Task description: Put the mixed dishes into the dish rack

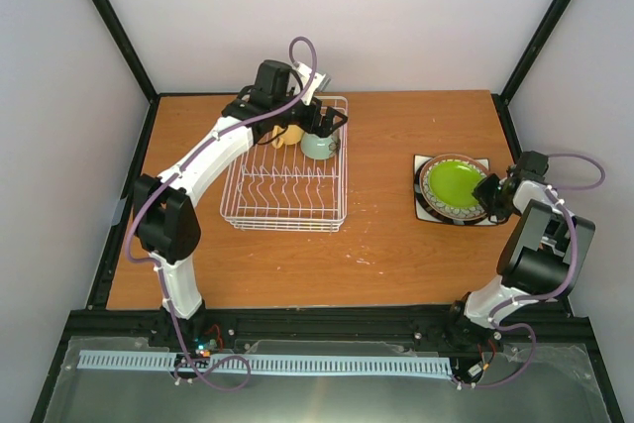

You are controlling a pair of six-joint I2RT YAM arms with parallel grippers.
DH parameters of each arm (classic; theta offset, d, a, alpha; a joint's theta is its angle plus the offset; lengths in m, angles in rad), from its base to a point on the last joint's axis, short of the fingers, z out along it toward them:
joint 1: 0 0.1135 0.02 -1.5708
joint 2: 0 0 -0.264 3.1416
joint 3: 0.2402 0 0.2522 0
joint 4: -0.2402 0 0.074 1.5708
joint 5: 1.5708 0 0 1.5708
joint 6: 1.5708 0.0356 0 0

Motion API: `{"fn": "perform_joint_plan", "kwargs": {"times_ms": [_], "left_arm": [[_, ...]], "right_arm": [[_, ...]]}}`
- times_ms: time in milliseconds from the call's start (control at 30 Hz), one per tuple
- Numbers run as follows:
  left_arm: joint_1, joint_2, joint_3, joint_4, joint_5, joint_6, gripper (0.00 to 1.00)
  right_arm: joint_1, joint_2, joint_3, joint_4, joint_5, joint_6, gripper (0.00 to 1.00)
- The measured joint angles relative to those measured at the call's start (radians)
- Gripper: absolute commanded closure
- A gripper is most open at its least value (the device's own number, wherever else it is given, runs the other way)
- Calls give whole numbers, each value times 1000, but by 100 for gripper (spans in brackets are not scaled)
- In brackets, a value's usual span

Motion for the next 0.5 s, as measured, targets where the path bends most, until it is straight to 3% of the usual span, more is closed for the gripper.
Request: {"fn": "perform_joint_plan", "kwargs": {"times_ms": [200,500], "left_arm": [[1,18,4,-1,-14,5,0],[1,30,5,-16,-29,6,0]], "right_arm": [[3,34,5,21,-10,4,96],[3,40,6,44,-51,-1,97]]}}
